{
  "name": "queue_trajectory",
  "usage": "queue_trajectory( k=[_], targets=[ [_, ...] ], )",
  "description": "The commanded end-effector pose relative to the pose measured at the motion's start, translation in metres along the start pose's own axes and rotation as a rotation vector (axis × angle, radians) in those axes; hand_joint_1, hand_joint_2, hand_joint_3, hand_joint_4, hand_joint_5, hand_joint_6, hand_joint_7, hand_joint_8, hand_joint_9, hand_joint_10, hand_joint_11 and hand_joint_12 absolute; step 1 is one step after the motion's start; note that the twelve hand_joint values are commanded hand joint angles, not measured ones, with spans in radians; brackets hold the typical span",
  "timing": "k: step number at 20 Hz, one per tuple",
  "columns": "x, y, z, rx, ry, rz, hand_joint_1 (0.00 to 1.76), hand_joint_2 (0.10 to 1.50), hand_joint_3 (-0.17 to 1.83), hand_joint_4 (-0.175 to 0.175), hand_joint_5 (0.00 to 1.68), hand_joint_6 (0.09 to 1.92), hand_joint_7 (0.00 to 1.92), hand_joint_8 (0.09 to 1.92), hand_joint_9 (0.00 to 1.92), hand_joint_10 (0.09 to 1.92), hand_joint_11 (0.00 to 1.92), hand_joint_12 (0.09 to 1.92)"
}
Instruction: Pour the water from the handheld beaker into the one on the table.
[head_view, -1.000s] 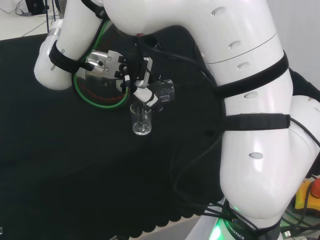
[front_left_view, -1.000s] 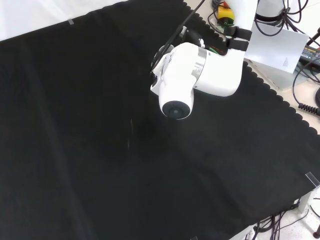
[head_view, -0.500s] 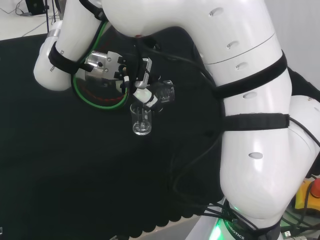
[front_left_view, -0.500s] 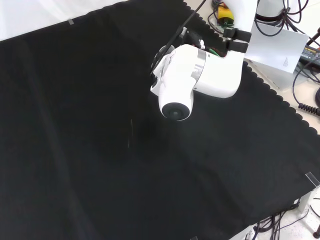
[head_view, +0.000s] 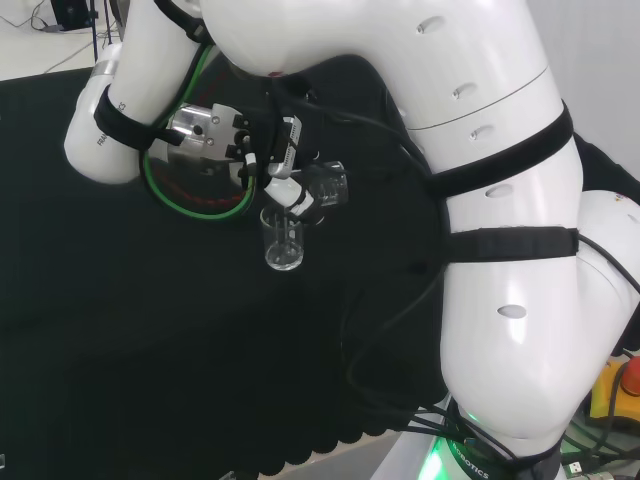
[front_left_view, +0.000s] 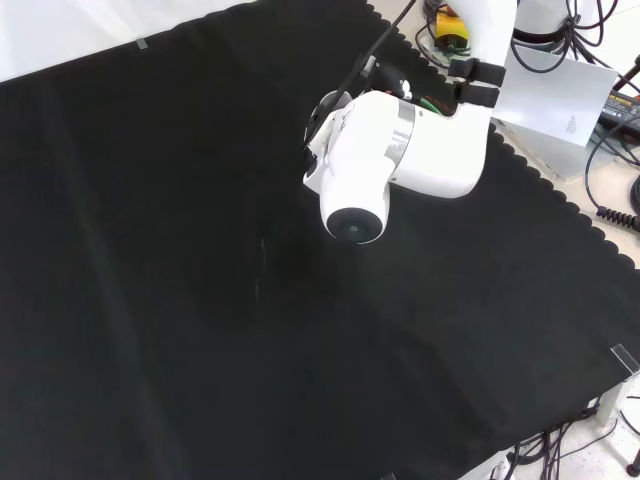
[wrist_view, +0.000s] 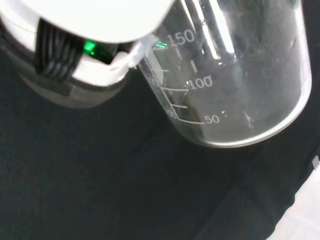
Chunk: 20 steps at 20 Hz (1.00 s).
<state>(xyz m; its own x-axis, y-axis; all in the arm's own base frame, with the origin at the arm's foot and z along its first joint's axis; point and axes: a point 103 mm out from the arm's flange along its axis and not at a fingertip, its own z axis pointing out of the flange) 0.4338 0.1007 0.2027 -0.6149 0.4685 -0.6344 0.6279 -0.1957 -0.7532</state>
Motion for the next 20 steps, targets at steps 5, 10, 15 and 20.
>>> queue_trajectory(
  k=[5,10,15,20],
  targets=[
    [0.001,0.0,-0.003,-0.025,0.02,-0.007,1.33,0.58,0.67,-0.175,1.53,0.13,1.62,0.09,1.84,0.09,1.6,0.49],
    [-0.006,-0.004,-0.003,-0.054,0.047,-0.011,1.33,0.58,0.66,-0.175,1.53,0.13,1.62,0.09,1.84,0.09,1.59,0.48],
    [-0.013,-0.006,0.002,-0.096,0.086,-0.016,1.33,0.58,0.66,-0.175,1.53,0.13,1.62,0.09,1.84,0.09,1.59,0.48],
    [-0.021,-0.009,0.007,-0.18,0.146,-0.031,1.33,0.58,0.66,-0.175,1.53,0.13,1.62,0.09,1.84,0.09,1.59,0.48]
  ],
)
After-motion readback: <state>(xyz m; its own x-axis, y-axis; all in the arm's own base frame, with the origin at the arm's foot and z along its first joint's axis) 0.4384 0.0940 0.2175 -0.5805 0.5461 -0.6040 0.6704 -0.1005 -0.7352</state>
